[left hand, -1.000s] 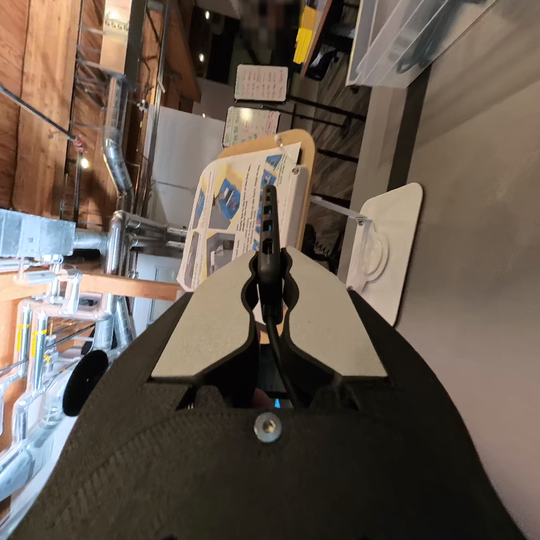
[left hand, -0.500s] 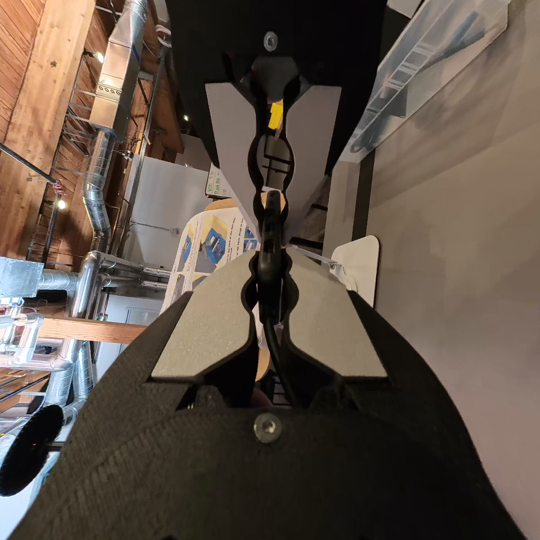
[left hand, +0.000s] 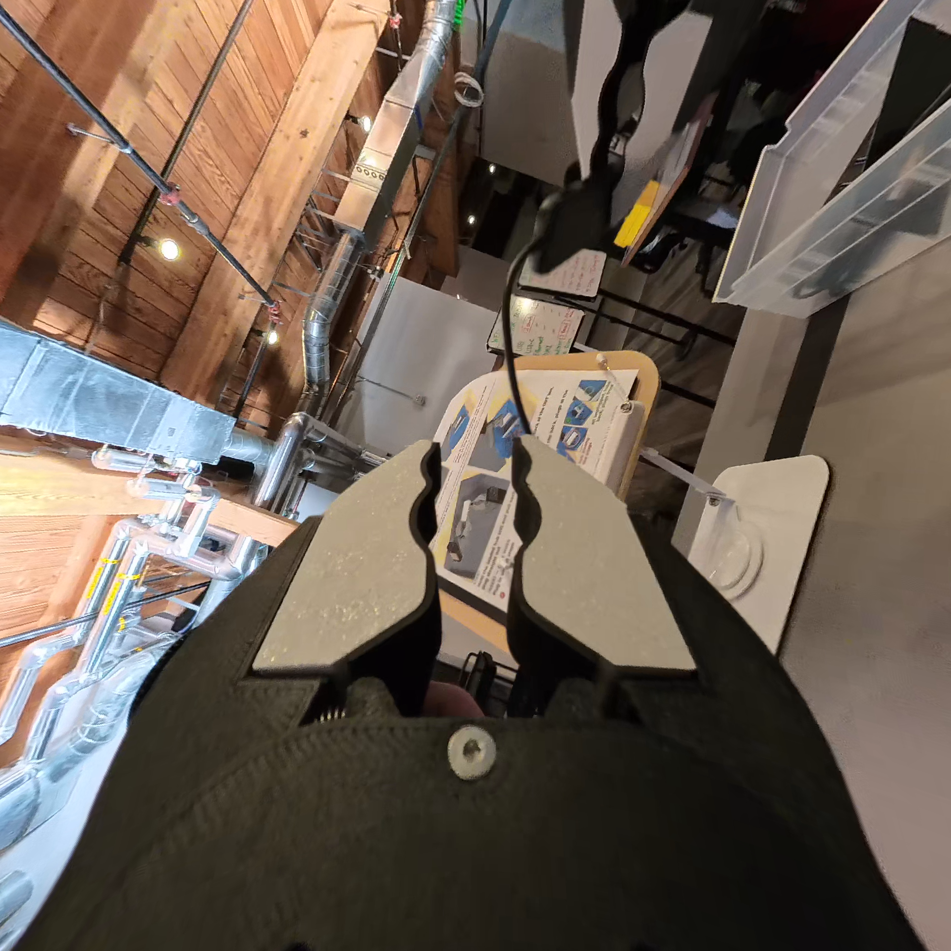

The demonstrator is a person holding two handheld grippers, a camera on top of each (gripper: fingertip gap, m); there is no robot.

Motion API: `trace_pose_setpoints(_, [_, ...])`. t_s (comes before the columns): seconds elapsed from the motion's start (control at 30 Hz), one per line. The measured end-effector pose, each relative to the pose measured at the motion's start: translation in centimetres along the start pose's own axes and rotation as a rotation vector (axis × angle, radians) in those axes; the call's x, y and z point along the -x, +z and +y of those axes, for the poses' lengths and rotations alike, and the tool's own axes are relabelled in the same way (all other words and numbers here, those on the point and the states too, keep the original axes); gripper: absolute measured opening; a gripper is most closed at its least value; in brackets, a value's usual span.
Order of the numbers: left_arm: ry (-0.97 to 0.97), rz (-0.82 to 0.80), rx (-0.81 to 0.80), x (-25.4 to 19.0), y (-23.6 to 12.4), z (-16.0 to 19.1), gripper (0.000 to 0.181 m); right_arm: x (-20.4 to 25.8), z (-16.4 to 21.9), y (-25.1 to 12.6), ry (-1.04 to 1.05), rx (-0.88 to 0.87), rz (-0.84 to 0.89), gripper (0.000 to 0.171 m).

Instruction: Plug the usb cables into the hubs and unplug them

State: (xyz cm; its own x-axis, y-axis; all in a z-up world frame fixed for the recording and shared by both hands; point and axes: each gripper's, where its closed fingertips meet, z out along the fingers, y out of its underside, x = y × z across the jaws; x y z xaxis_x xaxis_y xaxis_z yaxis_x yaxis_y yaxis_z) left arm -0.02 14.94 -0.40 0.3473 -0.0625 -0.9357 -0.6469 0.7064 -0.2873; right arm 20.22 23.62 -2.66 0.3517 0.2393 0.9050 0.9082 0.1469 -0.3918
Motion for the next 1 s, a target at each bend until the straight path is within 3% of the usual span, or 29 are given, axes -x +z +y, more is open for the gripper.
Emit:
trace_pose_setpoints(0.27, [0.052, -0.005, 0.071, -0.1, 0.4, 1.8, 0.022, -4.3, 16.6, -1.7, 0.248, 0.351, 0.111, 0.01])
trace_pose_setpoints(0.57, [0.094, 0.034, 0.098, -1.5, 0.8, 2.6, 0.021, -1.7, 27.7, -5.5, 0.302, 0.675, -0.018, 0.01])
trace_pose_setpoints(0.73, [0.098, 0.043, 0.104, -1.7, 0.9, 2.9, 0.021, -1.5, 30.0, -7.2, 0.3, 0.79, -0.045, 0.01])
trace_pose_setpoints(1.0, [0.104, 0.068, 0.116, -2.3, 1.0, 3.4, 0.021, 2.4, 28.9, -3.0, 0.184, 0.798, -0.239, 0.01])
